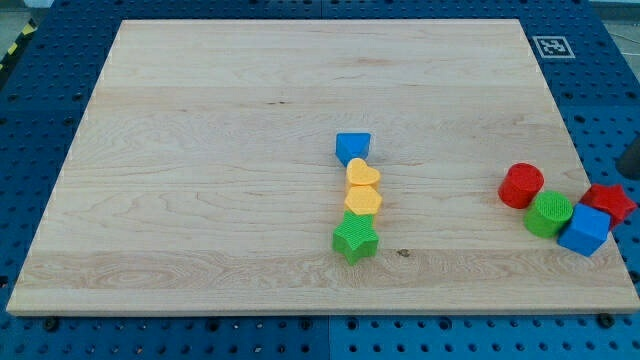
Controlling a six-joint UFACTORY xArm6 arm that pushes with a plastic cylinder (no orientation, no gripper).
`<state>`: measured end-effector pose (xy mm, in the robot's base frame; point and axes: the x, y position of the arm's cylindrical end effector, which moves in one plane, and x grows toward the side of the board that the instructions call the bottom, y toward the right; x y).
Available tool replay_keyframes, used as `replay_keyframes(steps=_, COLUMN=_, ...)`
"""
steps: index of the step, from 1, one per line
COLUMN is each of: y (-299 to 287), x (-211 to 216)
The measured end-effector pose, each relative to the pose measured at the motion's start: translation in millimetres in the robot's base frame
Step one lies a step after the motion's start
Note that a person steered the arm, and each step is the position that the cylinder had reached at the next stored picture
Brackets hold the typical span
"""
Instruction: Separate blue cube and red star
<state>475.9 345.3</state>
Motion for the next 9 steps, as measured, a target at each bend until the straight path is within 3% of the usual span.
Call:
replay_keyframes(steps=4, y=0, x=37)
replay_keyframes(steps=6, y=-26, x=88)
replay_keyframes(steps=7, y=-60, x=79)
replay_keyframes(steps=9, y=-62, x=76)
